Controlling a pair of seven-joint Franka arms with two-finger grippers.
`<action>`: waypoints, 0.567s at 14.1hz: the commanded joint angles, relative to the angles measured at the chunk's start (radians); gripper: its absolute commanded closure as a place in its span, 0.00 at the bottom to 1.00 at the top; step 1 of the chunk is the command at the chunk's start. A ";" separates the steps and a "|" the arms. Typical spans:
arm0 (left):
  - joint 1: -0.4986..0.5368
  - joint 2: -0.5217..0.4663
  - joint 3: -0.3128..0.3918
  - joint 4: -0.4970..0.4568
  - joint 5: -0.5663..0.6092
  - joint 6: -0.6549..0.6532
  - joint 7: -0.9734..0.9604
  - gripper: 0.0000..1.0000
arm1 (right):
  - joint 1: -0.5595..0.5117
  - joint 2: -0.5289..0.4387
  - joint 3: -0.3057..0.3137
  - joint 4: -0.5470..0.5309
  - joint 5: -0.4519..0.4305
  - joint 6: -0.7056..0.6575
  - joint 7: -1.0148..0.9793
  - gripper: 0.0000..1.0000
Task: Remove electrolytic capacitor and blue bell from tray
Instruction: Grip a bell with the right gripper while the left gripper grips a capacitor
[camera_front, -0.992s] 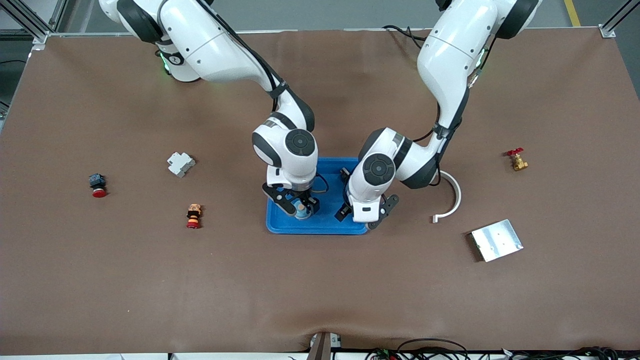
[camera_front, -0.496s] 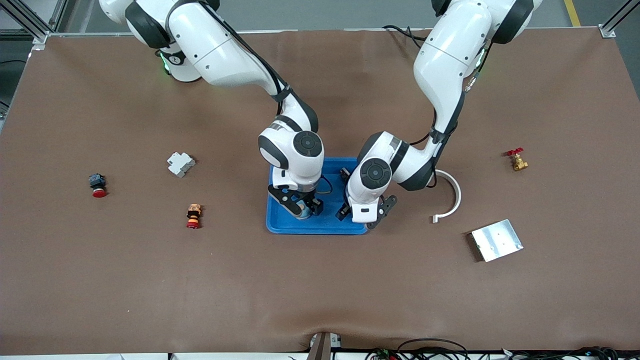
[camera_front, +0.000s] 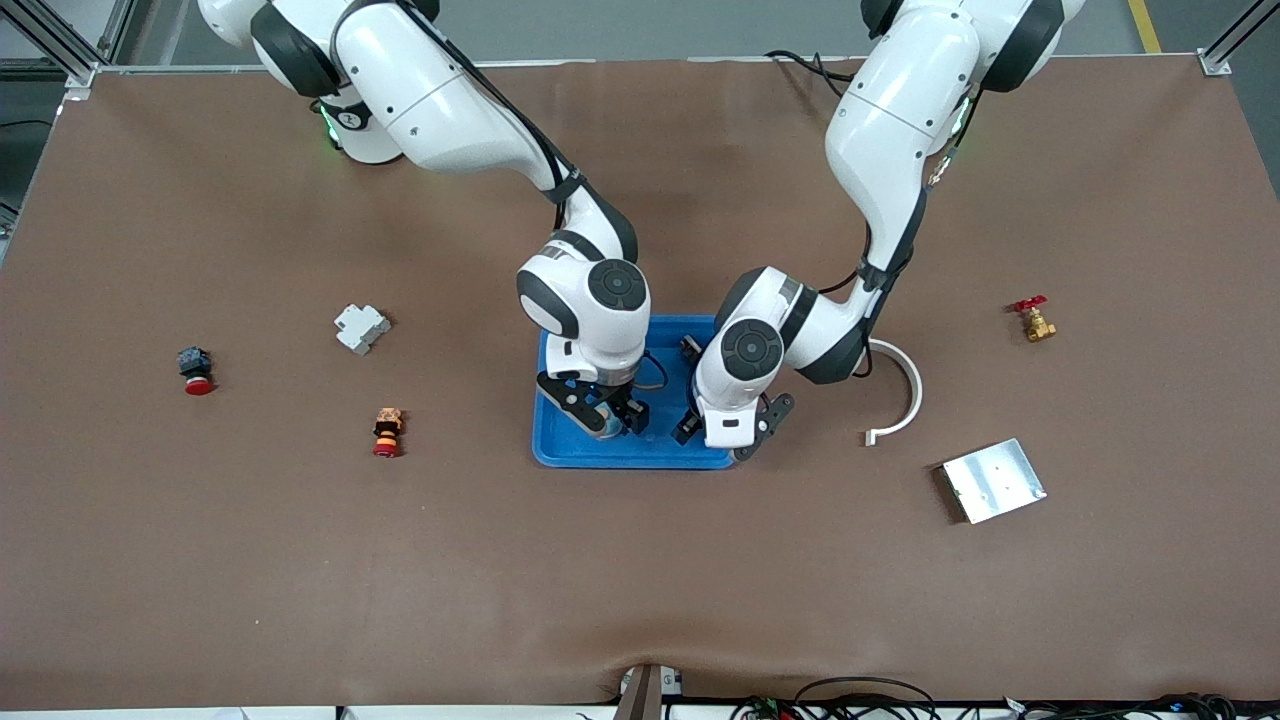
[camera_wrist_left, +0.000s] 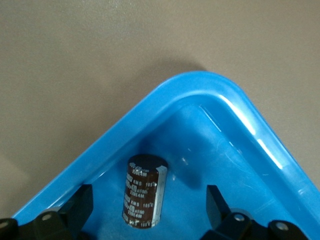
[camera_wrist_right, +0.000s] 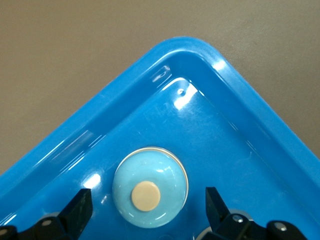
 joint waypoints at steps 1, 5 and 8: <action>-0.012 0.019 0.011 0.023 0.022 0.004 -0.021 0.00 | 0.018 0.015 -0.013 0.024 -0.057 -0.011 0.029 0.01; -0.012 0.018 0.011 0.023 0.043 0.004 -0.021 0.00 | 0.020 0.022 -0.013 0.024 -0.085 -0.011 0.029 0.04; -0.010 0.018 0.011 0.023 0.043 0.004 -0.021 0.16 | 0.023 0.031 -0.013 0.024 -0.105 -0.011 0.029 0.10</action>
